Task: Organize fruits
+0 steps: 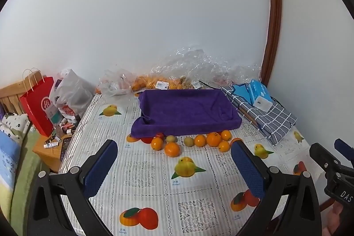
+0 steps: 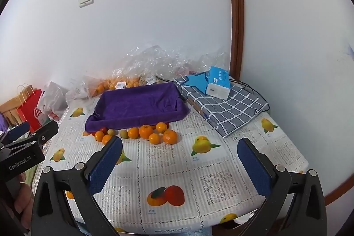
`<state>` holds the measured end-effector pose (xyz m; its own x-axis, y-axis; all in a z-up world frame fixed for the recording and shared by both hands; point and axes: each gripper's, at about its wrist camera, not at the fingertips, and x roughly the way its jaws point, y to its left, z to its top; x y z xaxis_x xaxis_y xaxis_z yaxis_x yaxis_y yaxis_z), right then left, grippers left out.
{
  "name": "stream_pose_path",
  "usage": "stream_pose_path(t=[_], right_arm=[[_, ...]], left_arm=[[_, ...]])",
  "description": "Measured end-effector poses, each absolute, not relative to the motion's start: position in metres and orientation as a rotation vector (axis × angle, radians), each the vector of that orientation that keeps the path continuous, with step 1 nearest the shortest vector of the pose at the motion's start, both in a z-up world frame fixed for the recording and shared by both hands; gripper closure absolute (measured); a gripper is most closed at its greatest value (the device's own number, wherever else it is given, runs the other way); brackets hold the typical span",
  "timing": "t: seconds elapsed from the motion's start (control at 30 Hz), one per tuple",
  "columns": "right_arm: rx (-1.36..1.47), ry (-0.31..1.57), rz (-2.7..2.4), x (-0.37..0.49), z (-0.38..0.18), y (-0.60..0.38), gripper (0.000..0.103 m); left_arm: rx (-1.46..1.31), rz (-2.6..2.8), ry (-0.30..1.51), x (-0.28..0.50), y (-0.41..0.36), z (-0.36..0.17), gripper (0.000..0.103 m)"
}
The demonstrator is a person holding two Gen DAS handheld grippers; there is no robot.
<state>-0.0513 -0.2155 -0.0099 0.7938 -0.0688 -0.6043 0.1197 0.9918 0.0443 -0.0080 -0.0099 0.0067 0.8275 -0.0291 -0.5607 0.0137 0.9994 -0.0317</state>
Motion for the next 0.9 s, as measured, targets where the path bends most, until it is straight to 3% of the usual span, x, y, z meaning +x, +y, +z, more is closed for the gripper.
stream_pose_path(t=[0.9], right_arm=[[0.073, 0.637, -0.082, -0.0537, -0.0107, -0.2075, 0.000]], left_arm=[[-0.031, -0.024, 0.592, -0.0123, -0.0067, 0.0078, 0.000]])
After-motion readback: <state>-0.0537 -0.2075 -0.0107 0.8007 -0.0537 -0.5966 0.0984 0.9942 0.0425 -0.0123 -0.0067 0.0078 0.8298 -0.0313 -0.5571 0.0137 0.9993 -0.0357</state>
